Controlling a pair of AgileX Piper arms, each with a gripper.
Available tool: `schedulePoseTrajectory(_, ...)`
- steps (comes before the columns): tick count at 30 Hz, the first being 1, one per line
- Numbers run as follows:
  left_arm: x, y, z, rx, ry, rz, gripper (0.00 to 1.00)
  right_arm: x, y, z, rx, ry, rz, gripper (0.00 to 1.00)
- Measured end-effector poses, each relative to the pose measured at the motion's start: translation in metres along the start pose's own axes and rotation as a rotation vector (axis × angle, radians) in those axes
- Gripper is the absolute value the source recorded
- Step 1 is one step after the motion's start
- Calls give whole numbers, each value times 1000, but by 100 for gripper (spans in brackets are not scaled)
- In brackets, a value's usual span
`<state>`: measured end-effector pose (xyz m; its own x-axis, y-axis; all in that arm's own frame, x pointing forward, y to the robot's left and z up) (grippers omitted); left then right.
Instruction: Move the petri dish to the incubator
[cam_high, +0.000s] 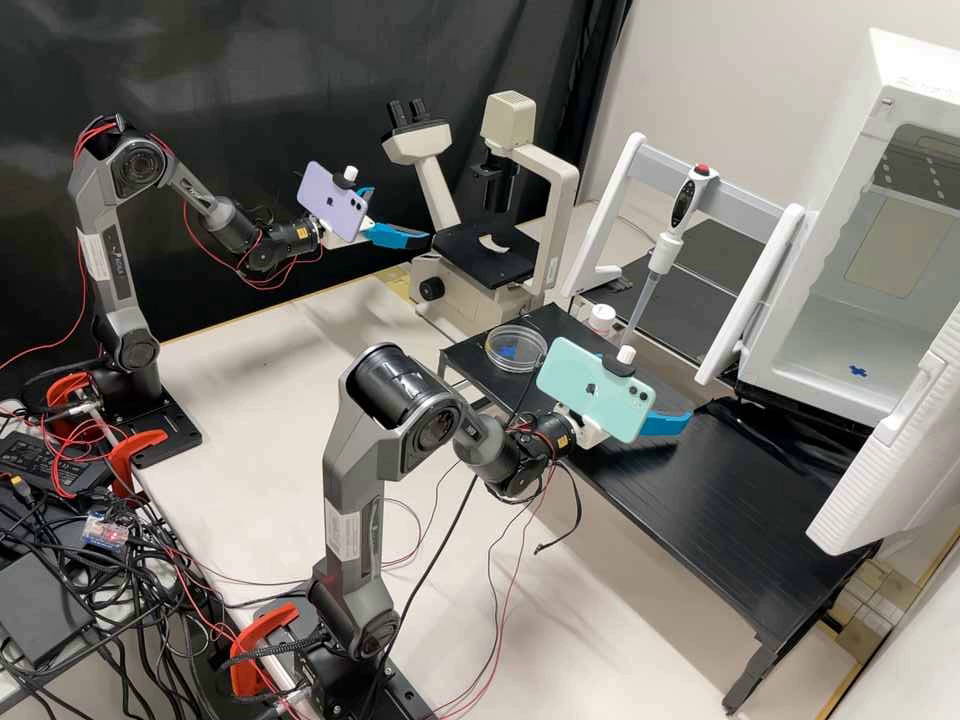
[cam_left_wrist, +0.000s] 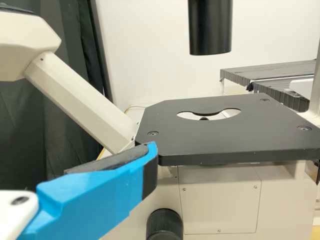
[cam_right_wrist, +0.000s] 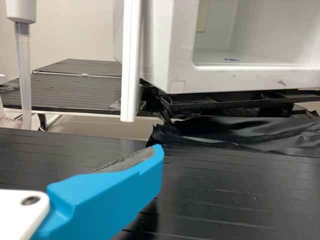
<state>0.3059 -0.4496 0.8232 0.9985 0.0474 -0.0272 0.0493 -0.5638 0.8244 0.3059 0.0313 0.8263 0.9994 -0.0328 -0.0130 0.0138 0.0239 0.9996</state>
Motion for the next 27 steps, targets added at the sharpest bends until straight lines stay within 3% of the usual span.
schedulePoseTrajectory(9, 0, 0, 0, 0, 0, 0, 100, -1, -1, 0, 3, 1, -5, 100)
schedulePoseTrajectory(13, 0, 0, 0, 0, 0, 0, 100, -7, -4, 0, 39, 19, -35, 100)
schedulePoseTrajectory(21, 0, 0, 0, 0, 0, 0, 100, -33, 1, -24, 94, 221, -52, 100)
schedulePoseTrajectory(27, 0, 0, 0, 0, 0, 0, 100, -45, -12, -43, 80, 335, -110, 100)
